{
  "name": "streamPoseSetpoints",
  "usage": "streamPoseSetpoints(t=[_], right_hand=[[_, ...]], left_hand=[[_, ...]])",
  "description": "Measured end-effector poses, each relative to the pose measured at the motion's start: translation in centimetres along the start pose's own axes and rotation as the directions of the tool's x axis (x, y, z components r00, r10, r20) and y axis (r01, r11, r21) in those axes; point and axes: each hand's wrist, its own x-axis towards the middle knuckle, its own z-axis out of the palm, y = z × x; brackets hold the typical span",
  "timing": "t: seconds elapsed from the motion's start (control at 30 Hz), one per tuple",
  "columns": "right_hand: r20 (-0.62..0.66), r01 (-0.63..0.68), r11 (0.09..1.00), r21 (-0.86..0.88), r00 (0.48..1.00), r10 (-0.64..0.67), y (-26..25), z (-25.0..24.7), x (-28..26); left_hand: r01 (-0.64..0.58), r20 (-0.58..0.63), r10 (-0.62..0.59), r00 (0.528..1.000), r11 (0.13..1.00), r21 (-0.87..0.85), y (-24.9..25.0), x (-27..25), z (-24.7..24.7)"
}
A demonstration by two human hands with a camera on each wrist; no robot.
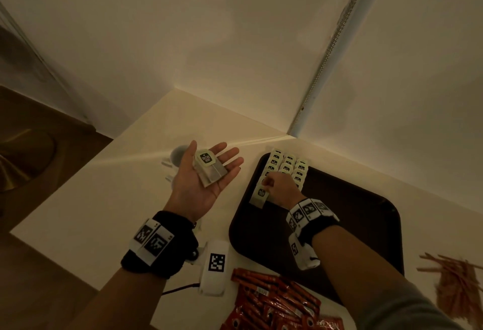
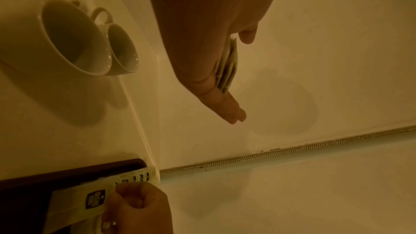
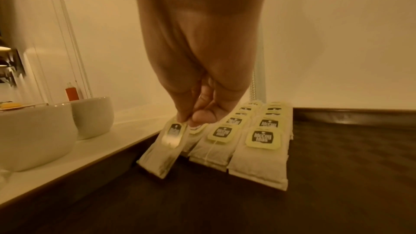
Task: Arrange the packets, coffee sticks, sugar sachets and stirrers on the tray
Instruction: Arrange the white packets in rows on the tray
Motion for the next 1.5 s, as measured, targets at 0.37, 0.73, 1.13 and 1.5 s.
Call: streamPoseSetpoints(t=[0.37, 0.73, 1.13, 1.5], right_hand=[[-0.307, 0.151, 0.958, 0.244, 0.949, -0.072, -4.1, -2.4, -0.4], [-0.169, 0.556, 0.821, 0.130, 0.829, -0.534, -13.1, -9.3, -5.6], [-0.180, 0.536, 0.844, -0.007, 0.830, -0.528, -16.0, -15.8, -9.5], [-0.211, 0.498, 0.867, -0.012, 0.847, -0.489, -18.5, -17.4, -11.1]], left_hand=[[0.086, -0.038, -0.084, 0.996, 0.995, 0.051, -0.2, 0.5, -0.6], [0.107, 0.170, -0.134, 0.976, 0.982, 0.159, -0.4, -0.1, 1.7], [-0.214, 0.210, 0.151, 0.966, 0.923, 0.320, -1.6, -1.3, 3.1], [-0.102, 0.266, 0.036, 0.963, 0.966, 0.239, -2.1, -2.8, 4.5]])
